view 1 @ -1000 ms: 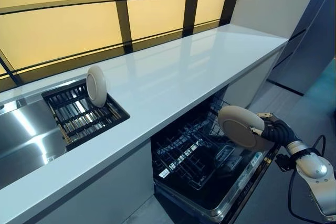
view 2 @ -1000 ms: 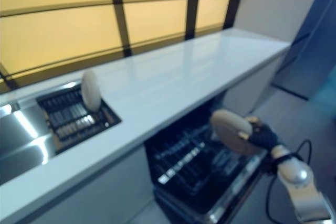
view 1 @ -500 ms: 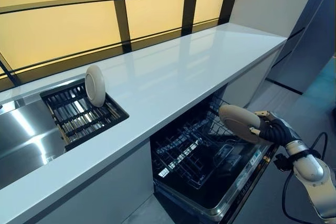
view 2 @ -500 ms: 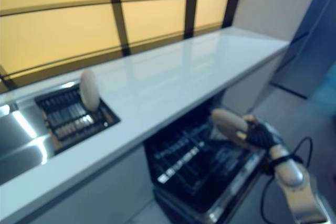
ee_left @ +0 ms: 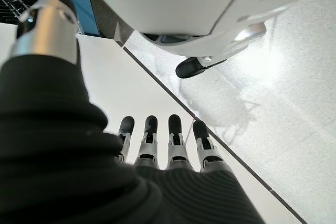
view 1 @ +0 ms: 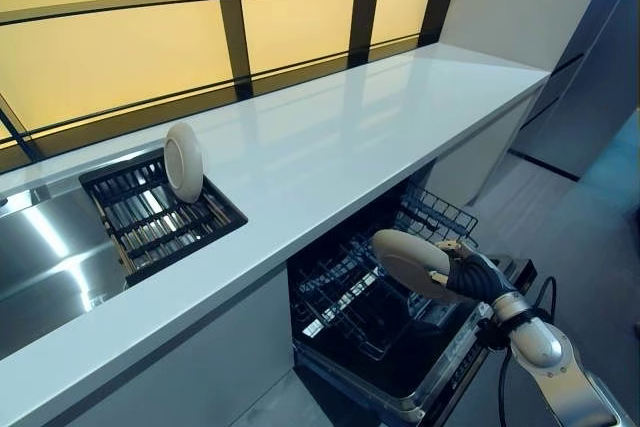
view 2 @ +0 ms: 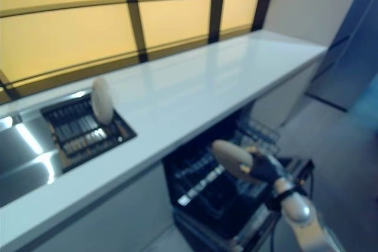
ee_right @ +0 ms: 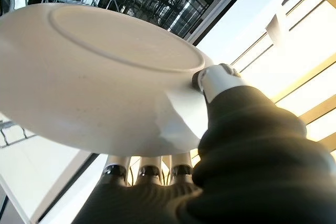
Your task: Take plates into dishwasher
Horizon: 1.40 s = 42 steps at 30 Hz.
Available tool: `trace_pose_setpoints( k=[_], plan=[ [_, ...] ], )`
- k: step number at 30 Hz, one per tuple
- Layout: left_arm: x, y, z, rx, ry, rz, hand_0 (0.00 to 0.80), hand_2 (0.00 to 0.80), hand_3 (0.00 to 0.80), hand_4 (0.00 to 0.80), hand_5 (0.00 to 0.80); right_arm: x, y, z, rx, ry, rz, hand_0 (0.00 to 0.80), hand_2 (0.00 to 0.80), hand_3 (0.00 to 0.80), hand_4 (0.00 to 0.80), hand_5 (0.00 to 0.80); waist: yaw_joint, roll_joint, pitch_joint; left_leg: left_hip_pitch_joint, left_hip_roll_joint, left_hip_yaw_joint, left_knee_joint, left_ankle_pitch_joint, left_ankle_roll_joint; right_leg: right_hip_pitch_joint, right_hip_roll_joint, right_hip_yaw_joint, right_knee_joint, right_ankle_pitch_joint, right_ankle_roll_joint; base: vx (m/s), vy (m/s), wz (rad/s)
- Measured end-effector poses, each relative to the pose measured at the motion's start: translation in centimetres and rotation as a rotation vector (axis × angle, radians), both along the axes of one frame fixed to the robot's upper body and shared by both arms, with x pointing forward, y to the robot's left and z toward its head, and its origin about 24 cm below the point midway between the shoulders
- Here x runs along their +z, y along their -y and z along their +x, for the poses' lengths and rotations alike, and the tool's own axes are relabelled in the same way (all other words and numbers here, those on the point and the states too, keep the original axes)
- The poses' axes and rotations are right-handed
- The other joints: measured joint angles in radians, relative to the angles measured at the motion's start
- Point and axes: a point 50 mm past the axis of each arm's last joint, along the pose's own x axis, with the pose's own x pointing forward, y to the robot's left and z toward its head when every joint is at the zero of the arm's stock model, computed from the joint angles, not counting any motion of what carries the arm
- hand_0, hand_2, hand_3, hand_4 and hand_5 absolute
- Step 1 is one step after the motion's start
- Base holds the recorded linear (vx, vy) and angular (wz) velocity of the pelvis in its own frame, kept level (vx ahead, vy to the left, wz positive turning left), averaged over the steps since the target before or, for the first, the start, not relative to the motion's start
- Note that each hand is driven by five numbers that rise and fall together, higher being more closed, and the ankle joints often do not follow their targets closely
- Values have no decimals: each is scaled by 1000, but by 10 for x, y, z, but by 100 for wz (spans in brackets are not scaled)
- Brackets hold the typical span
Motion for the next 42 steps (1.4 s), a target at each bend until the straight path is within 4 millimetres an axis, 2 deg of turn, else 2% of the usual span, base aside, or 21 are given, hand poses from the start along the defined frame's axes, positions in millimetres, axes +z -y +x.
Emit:
trace_pose_setpoints(
  k=[4,16,22,29,37,42],
  plan=[
    [0,0,0,1,-6,1,0,0,0,0,0,-1,-1,0,19,-24,35,800,800,800,800,800,0,8,5,3,0,0,0,0,0,2,0,0,0,0,0,0,0,0],
    [0,5,4,-33,3,-2,0,0,0,0,0,-25,-28,-4,95,-166,145,800,800,800,800,800,0,10,5,9,-1,-3,0,0,0,10,0,-3,2,0,0,0,0,0],
    [0,7,4,-35,0,-5,0,0,0,0,0,-27,-32,-4,83,-162,183,800,800,800,800,800,1,14,4,9,-5,-15,0,2,2,18,0,-13,2,-1,2,9,0,5],
    [-1,9,3,-32,-9,-11,0,0,0,0,0,-37,-43,-7,106,-214,187,800,800,800,800,800,4,34,-8,7,-7,-23,-1,2,3,20,-1,-24,3,-2,2,6,1,3],
    [-2,15,4,-54,-10,-22,0,0,0,0,0,-40,-49,-8,123,-229,185,800,800,800,800,800,29,39,-12,6,-8,-27,0,3,4,23,0,-27,3,-2,2,0,0,1],
    [-2,15,4,-54,-13,-22,0,0,0,0,0,-41,-51,-7,121,-234,182,800,800,800,800,800,29,39,-12,-1,-10,-40,1,5,7,24,3,-29,3,-2,2,4,1,7]
  ],
)
